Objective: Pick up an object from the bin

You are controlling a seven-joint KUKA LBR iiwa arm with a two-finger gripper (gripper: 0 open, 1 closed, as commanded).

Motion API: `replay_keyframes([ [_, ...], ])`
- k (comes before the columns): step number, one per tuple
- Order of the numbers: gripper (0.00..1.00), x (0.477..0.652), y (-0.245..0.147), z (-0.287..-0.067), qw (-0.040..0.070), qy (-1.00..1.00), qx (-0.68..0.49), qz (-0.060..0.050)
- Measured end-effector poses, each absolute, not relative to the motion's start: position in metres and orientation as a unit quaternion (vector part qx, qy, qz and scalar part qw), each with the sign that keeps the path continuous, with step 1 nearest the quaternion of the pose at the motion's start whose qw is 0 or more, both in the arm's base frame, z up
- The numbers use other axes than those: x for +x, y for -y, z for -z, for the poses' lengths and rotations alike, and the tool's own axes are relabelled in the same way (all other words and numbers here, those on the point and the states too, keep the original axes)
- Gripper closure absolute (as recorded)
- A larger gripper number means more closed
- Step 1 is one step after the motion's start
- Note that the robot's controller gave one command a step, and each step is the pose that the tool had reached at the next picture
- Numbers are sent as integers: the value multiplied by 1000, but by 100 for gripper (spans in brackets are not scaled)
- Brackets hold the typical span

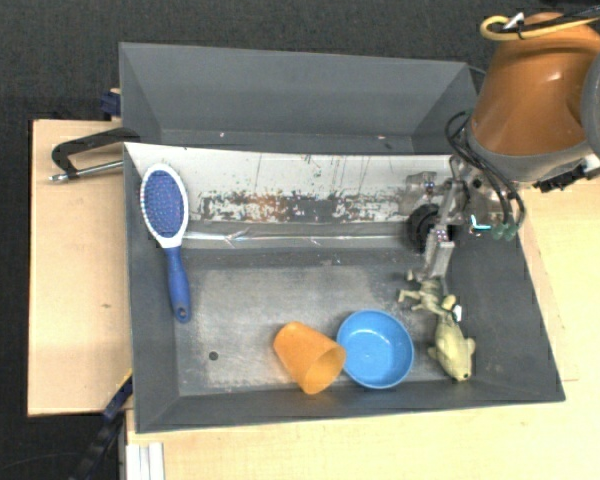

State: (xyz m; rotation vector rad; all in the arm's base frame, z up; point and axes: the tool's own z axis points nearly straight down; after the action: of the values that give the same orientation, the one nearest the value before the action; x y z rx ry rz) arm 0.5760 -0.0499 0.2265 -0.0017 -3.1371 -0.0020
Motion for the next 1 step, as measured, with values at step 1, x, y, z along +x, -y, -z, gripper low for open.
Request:
replay_keyframes([
  [1, 0, 555, 16, -151, 2, 996, 90, 1],
])
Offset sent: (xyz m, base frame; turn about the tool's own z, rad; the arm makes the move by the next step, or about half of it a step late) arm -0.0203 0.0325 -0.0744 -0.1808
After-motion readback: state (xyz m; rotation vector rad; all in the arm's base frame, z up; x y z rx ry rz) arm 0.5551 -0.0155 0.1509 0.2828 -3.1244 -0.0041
